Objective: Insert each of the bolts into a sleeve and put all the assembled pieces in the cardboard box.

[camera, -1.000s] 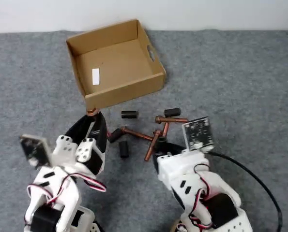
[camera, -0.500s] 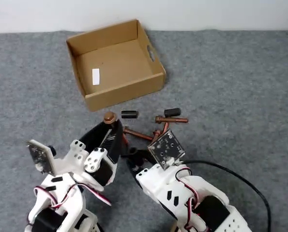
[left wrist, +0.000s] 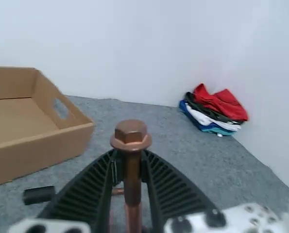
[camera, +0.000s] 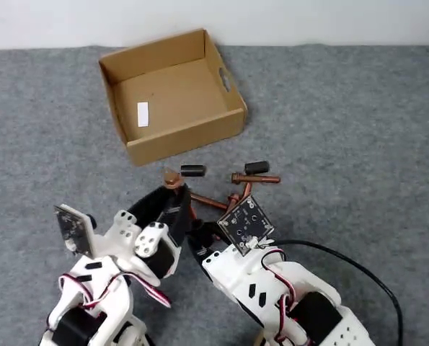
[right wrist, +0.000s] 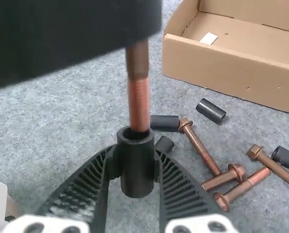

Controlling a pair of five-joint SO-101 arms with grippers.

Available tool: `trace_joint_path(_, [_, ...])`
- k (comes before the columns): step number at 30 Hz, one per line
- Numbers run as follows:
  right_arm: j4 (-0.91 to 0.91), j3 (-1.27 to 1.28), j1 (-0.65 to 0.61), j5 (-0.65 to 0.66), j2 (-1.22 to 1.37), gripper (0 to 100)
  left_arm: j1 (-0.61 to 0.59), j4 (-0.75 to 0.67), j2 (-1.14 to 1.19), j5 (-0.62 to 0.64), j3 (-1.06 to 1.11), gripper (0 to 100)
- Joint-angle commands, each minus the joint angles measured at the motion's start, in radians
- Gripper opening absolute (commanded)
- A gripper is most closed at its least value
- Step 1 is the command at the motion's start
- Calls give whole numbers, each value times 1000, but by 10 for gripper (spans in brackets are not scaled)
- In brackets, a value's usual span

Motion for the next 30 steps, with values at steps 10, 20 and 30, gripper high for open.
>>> trace_joint_path(10, [-67, -58, -8, 14, -10, 8, 37, 124, -8, -3, 15, 4])
trace_joint_path(20, [-81, -58, 39, 14, -8, 8, 69, 267, -8, -147, 7, 37])
trace_joint_path(30, [-81, -58, 71, 14, -10, 8, 61, 347, -8, -207, -70, 239])
